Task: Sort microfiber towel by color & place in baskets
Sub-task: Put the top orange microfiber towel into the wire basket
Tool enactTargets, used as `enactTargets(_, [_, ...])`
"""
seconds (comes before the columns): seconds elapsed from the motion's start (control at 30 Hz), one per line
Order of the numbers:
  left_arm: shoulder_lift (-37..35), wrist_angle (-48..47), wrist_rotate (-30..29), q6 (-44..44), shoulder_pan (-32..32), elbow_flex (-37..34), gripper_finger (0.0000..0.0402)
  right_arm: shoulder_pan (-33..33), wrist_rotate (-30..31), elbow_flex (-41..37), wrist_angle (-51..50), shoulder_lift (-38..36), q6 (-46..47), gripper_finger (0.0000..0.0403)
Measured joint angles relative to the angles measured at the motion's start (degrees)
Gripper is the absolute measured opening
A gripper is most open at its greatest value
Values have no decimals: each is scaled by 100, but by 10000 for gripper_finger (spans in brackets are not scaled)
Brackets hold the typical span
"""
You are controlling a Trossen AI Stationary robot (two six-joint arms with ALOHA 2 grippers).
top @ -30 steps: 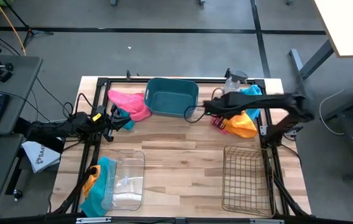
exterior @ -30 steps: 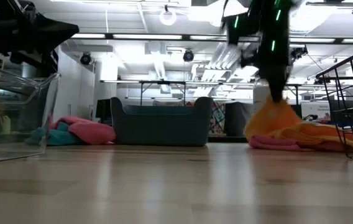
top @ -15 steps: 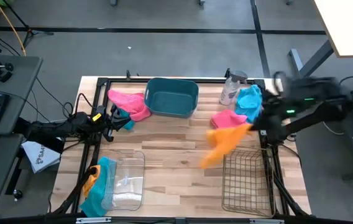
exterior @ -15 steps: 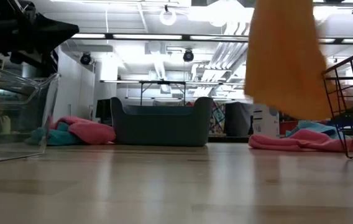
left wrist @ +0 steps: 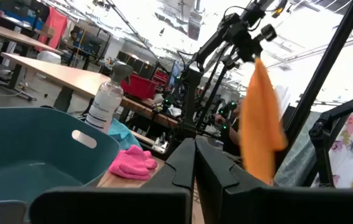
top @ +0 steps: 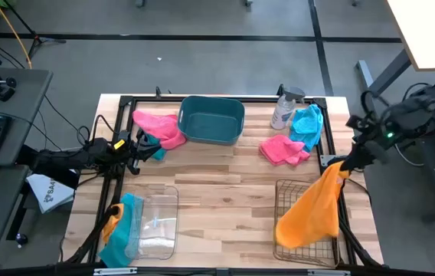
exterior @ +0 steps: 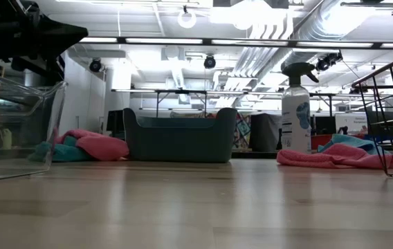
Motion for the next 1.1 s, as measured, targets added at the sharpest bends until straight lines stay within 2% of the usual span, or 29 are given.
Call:
enactTargets(0.17, [1, 0, 0, 0, 1, 0, 0, 0, -318, -819, -38, -17, -486, 0])
enactTargets(0.33, [2, 0, -2, 0, 2, 2, 0, 0, -781, -2110, 389, -13, -553, 0])
enactTargets(0.43, [1, 0, -2, 0, 2, 0, 0, 46, -1422, -3106, 1361, -11, -585, 0])
enactTargets(0.53, [2, 0, 0, 0, 1, 2, 0, 256, -1881, -4181, 2822, 24, -389, 0])
enactTargets(0.67, [0, 0, 0, 0, 2, 2, 0, 607, -2066, -5468, 4773, 230, 350, 0])
enactTargets(0.77, [2, 0, -1, 0, 1, 0, 0, 846, -2101, -6134, 5607, 474, 1019, 0])
enactTargets(0.9, [2, 0, 0, 0, 2, 2, 0, 1014, -2142, -6517, 5759, 726, 1491, 0])
enactTargets(1.1, [1, 0, 0, 0, 2, 2, 0, 1041, -2113, -6350, 5585, 778, 1449, 16])
